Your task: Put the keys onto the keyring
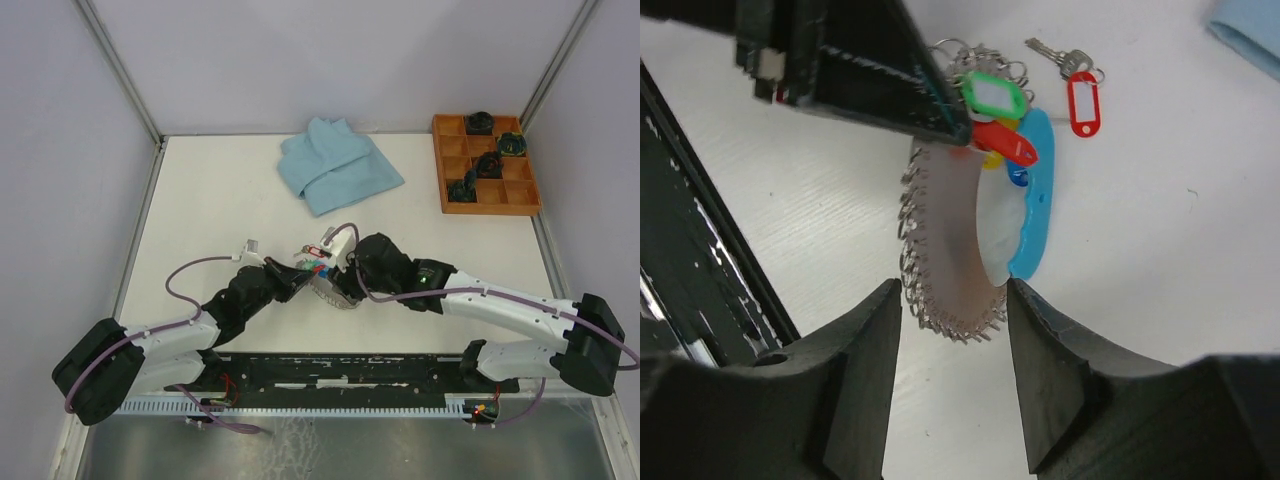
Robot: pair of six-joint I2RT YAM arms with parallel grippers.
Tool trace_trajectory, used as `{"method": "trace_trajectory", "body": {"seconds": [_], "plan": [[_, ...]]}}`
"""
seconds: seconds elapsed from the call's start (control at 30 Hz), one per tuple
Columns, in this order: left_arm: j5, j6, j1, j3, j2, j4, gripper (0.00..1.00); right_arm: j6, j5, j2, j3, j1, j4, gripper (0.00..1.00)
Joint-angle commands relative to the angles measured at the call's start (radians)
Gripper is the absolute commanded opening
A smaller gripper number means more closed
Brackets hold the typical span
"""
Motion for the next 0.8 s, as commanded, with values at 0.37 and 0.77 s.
{"method": "trace_trajectory", "body": {"seconds": [0.37,0.77], "plan": [[0.048,0.059,0.003,0.055,0.057,0.096,0.03,0.234,-0.181,0.089,-0.033,-0.09,0.185,0.48],[0.132,0.189,0.004,0.118,0.062,0.061,0.03,0.079,-0.329,0.058,-0.151,-0.143,0.267,0.67]]}}
